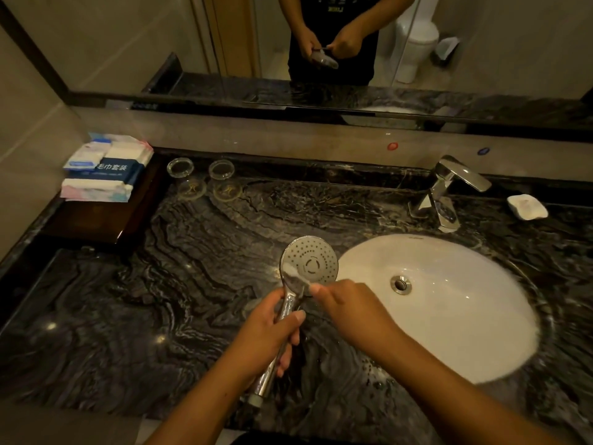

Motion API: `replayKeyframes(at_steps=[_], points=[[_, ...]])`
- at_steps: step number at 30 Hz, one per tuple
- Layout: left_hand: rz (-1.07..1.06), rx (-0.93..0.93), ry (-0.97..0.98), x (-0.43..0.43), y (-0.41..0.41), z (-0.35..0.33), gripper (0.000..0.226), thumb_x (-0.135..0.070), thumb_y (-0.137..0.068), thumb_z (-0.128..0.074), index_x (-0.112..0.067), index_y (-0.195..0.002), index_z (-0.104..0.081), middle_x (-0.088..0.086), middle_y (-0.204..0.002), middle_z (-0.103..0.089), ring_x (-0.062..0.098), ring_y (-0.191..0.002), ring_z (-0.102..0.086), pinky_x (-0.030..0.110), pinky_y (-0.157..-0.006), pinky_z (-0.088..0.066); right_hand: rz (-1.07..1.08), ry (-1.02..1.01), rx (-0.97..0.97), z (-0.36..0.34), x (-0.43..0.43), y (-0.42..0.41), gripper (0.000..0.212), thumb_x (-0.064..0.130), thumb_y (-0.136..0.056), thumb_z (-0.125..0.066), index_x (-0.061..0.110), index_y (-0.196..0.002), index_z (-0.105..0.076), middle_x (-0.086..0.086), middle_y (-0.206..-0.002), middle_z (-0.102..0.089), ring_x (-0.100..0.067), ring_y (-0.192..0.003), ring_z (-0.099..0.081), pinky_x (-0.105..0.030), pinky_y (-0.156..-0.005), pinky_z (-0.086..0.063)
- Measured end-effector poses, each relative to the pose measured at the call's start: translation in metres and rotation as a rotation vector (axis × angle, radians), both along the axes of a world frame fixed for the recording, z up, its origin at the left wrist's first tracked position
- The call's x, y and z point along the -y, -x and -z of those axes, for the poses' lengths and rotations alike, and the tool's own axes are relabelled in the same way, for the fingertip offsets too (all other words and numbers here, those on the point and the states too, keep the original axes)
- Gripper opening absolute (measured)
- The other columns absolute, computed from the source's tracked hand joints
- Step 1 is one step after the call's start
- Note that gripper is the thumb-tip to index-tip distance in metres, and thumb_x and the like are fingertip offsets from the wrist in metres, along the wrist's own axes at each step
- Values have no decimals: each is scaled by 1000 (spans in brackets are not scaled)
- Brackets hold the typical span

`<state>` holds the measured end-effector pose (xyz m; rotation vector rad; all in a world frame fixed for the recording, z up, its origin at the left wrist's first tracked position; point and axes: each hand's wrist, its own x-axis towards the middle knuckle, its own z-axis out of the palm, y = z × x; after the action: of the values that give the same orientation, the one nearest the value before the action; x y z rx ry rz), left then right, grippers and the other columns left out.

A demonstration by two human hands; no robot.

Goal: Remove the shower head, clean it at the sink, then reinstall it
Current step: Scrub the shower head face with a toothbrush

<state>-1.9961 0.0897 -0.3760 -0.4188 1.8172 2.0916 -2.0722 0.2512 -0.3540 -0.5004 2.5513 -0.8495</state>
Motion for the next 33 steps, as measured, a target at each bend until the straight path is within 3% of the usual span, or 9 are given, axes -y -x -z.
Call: replayKeyframes(at_steps=[6,9,11,16,21,23,26,30,33], points=[[-28,21,2,-1,3,7,31,-19,-98,-58,-34,-124,-52,10,-66,-57,19,-37,-47,22,-37,-40,207,39,-6,-14,-4,42,57,51,-102,-43,14,-65,-63,-4,-63,-62,-18,-59,-58,-32,-57,-42],[-33,17,12,1,5,11,32,-21,-97,-59,-38,-123,-53,10,-67,-60,20,-38,-49,23,-37,-42,24,5,0,-6,3,21,51,52,-102,-44,28,-57,-53,5,-55,-55,-9,-53,-54,-28,-49,-35],[-34,22,24,2,5,13,31,-22,-97,-59,-37,-124,-52,10,-67,-61,20,-38,-50,23,-37,-42,-53,-57,-5,0,6,12,51,52,-102,-43,31,-57,-50,5,-57,-55,-11,-56,-55,-28,-50,-34],[-11,0,10,0,7,12,29,-21,-97,-60,-33,-122,-53,10,-68,-59,20,-38,-50,23,-37,-41,251,45,27,-17,0,50,56,52,-102,-42,17,-62,-60,-2,-60,-58,-17,-58,-54,-29,-55,-37],[-1,-8,12,-3,10,12,26,-24,-96,-60,-34,-119,-55,8,-67,-60,19,-39,-51,24,-39,-42,-45,-36,76,-2,8,7,48,55,-100,-42,25,-76,-71,1,-71,-69,-12,-67,-64,-33,-64,-50],[-3,-15,12,-6,14,10,23,-24,-96,-60,-38,-114,-56,5,-65,-60,18,-39,-50,24,-39,-42,29,-15,60,0,7,15,48,55,-101,-43,26,-73,-70,2,-71,-69,-11,-69,-64,-31,-63,-49],[-9,-6,-10,-12,22,5,23,-23,-97,-59,-41,-111,-57,4,-63,-59,18,-38,-49,23,-38,-41,198,108,46,-2,7,25,59,54,-99,-45,23,-51,-56,7,-50,-58,-4,-51,-54,-28,-51,-35],[16,-10,-37,-13,24,2,21,-24,-96,-59,-37,-113,-56,6,-65,-57,18,-38,-47,23,-39,-41,369,150,-33,-2,-2,36,67,58,-99,-43,8,-60,-63,-3,-56,-63,-19,-57,-60,-30,-55,-40],[23,-18,-52,-13,22,-1,19,-23,-97,-58,-32,-113,-56,6,-65,-56,17,-38,-47,23,-39,-41,458,168,-35,-10,-17,48,64,57,-100,-39,15,-56,-58,0,-55,-58,-17,-55,-55,-29,-55,-39]])
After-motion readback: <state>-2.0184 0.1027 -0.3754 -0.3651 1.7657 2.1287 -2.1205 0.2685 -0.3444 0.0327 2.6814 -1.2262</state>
